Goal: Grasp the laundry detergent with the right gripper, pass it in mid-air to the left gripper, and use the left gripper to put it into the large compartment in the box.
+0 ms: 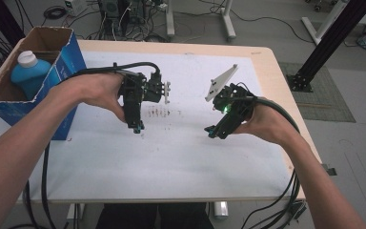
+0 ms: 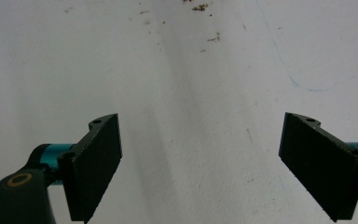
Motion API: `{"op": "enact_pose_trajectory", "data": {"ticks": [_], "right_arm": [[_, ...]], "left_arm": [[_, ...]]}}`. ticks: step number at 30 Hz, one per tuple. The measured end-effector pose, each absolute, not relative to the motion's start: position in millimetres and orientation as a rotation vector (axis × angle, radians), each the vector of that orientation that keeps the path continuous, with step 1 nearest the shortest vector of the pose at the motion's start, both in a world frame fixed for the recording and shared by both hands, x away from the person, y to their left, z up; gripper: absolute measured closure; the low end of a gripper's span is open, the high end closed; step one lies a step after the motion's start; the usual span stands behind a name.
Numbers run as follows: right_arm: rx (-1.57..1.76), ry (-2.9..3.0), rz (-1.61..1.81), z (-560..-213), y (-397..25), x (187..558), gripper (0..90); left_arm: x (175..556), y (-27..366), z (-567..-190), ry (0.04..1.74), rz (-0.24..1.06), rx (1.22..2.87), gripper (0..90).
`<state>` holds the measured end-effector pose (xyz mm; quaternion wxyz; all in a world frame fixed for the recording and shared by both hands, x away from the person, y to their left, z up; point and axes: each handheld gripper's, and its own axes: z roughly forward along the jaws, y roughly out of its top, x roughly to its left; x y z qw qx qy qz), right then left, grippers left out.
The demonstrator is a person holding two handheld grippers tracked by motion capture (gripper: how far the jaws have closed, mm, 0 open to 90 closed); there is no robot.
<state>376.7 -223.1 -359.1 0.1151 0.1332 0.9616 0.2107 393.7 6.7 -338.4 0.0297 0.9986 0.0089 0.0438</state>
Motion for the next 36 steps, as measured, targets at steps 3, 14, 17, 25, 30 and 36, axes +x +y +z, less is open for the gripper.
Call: {"op": "enact_pose_trajectory", "data": {"ticks": [3,14,17,25,30,36], "right_arm": [[0.391,2.824,0.622,-360,-222,378,12.6],[0.32,2.866,0.615,-361,-210,382,12.6],[0.304,2.869,0.599,-359,-207,384,12.6],[0.302,2.875,0.569,-359,-206,385,12.6],[0.302,2.872,0.576,-358,-206,383,12.6],[0.297,2.872,0.573,-358,-205,382,12.6]], "left_arm": [[393,7,-339,0.038,0.134,3.074,16.5],[394,16,-343,0.066,0.131,3.07,16.5],[393,18,-344,0.07,0.131,3.067,16.5],[392,23,-342,0.094,0.144,3.059,16.5],[390,23,-341,0.082,0.148,3.062,16.5],[388,24,-339,0.089,0.149,3.059,16.5]]}}
